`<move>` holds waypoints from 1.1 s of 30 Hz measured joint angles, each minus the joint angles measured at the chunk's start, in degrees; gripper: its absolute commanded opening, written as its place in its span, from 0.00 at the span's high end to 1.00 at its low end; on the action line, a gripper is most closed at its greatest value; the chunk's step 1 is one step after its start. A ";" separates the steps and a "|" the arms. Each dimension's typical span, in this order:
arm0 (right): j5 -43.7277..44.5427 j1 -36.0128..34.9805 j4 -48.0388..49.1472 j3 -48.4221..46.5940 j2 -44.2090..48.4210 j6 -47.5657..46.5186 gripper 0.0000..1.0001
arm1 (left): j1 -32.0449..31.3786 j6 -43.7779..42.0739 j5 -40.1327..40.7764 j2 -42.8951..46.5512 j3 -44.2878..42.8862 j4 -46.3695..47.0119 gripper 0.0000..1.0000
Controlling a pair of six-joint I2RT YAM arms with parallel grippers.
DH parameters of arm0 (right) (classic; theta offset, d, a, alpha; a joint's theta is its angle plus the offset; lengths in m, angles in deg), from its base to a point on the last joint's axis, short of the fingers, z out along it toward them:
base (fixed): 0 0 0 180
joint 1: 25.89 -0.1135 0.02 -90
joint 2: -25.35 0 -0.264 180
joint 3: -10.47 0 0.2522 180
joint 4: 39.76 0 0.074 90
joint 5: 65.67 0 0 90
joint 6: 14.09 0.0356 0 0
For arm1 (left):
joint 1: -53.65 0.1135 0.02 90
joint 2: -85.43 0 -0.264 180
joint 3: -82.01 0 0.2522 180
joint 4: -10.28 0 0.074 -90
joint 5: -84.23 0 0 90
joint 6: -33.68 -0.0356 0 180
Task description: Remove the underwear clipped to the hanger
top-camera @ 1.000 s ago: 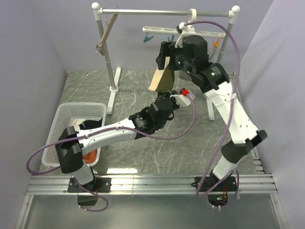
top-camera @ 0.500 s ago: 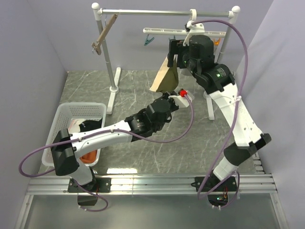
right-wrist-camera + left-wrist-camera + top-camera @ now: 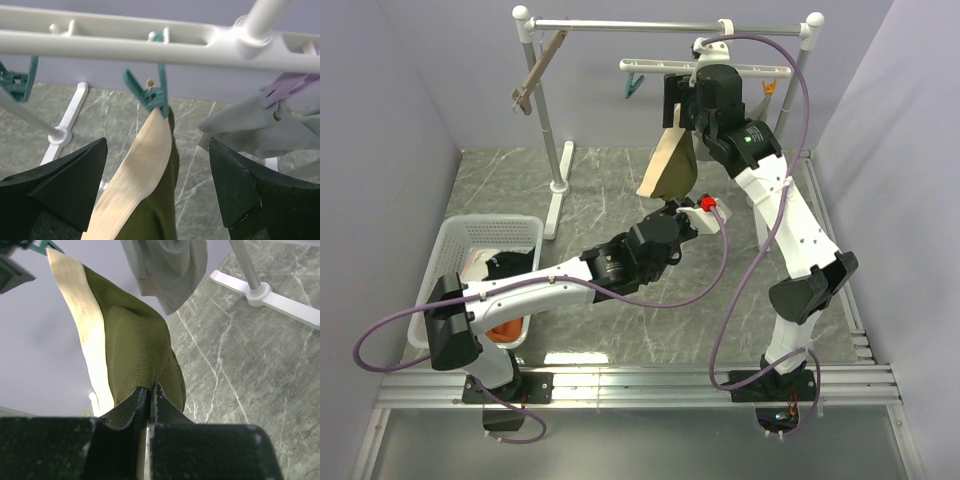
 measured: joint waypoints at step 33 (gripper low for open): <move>-11.98 4.59 4.44 -5.88 -4.44 1.86 0.29 | -3.19 -2.58 -0.02 1.46 -2.51 -0.31 1.00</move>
